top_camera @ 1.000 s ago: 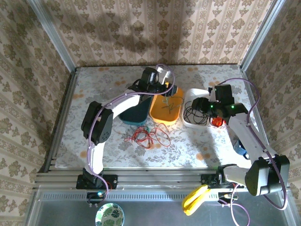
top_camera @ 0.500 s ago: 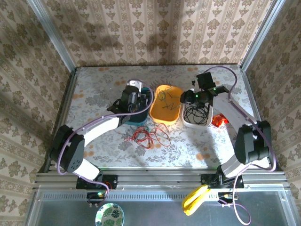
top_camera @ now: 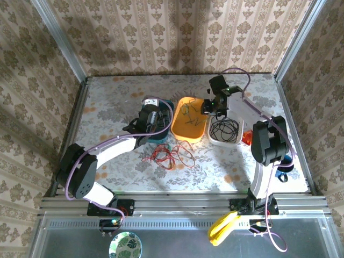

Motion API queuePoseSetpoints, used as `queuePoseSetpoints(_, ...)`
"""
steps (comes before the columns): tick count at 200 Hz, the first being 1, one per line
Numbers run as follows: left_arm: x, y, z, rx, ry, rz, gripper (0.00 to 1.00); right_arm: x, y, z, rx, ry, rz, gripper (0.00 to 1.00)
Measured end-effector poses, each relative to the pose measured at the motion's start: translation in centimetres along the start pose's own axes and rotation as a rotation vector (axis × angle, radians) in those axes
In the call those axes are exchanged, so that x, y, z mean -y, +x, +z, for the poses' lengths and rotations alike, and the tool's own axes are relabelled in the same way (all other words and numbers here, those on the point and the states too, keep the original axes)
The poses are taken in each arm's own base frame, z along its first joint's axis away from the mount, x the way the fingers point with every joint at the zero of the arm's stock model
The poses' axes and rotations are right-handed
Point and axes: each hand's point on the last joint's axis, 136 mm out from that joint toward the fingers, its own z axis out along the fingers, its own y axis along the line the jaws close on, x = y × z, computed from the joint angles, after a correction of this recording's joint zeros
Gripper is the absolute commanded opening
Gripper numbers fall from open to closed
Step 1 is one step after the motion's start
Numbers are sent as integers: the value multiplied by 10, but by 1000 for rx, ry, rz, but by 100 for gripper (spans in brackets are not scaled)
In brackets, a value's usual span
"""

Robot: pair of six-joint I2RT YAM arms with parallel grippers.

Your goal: Untangle the cables

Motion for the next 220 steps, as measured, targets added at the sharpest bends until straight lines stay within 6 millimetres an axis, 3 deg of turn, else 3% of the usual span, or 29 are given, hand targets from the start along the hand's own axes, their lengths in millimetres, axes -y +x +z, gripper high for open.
queuePoseSetpoints(95, 1, -1, 0, 1, 5, -14, 86, -14, -19, 32, -66, 151, -223, 40)
queuePoseSetpoints(133, 2, -1, 0, -2, 8, -16, 86, -8, -28, 42, -89, 205, -270, 41)
queuePoseSetpoints(169, 2, 1, 0, -10, 9, -13, 86, -4, -24, 54, -135, 228, -309, 41)
queuePoseSetpoints(198, 1, 4, 0, -22, 8, -9, 86, -10, -16, 57, -159, 227, -348, 37)
queuePoseSetpoints(220, 1, 6, 0, -31, 7, -6, 86, -19, -11, 58, -167, 220, -377, 27)
